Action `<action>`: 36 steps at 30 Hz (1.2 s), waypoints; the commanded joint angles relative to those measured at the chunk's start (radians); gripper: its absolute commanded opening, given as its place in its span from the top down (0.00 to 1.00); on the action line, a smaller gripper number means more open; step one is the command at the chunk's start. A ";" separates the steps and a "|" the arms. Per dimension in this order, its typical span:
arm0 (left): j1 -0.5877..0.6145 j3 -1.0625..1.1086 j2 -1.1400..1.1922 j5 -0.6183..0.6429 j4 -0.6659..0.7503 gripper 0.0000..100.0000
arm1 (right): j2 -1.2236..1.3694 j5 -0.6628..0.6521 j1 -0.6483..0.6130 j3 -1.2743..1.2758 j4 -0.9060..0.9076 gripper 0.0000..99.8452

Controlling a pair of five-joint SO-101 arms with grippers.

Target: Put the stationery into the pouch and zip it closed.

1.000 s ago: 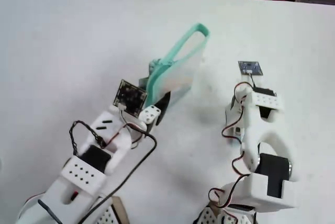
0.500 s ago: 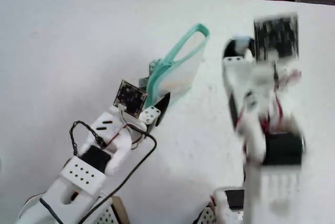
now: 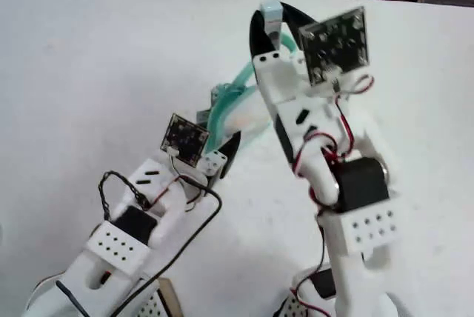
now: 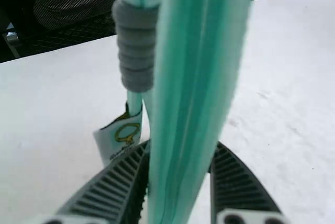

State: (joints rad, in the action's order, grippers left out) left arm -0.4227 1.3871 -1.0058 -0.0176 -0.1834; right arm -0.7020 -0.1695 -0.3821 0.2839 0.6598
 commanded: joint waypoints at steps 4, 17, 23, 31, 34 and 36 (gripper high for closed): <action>0.005 -0.008 -0.004 0.009 0.002 0.83 | 0.038 0.008 0.022 -0.025 -0.002 0.98; 0.005 -0.009 -0.004 0.008 0.002 0.83 | 0.039 0.006 0.056 0.068 0.008 0.98; 0.005 -0.009 -0.004 0.008 0.002 0.83 | 0.038 0.008 0.053 0.072 0.025 0.71; 0.005 -0.011 -0.004 0.008 0.002 0.83 | 0.025 0.008 0.051 0.017 0.105 0.81; 0.005 -0.011 -0.004 0.008 0.002 0.83 | 0.022 0.011 0.051 -0.038 0.137 0.81; 0.005 -0.011 -0.004 0.008 0.002 0.83 | 0.041 0.009 0.053 -0.052 0.134 0.81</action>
State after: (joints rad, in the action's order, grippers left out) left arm -0.4242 1.3871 -1.0058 -0.0176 -0.1834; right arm -0.6605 -0.1695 -0.3314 0.2931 0.7917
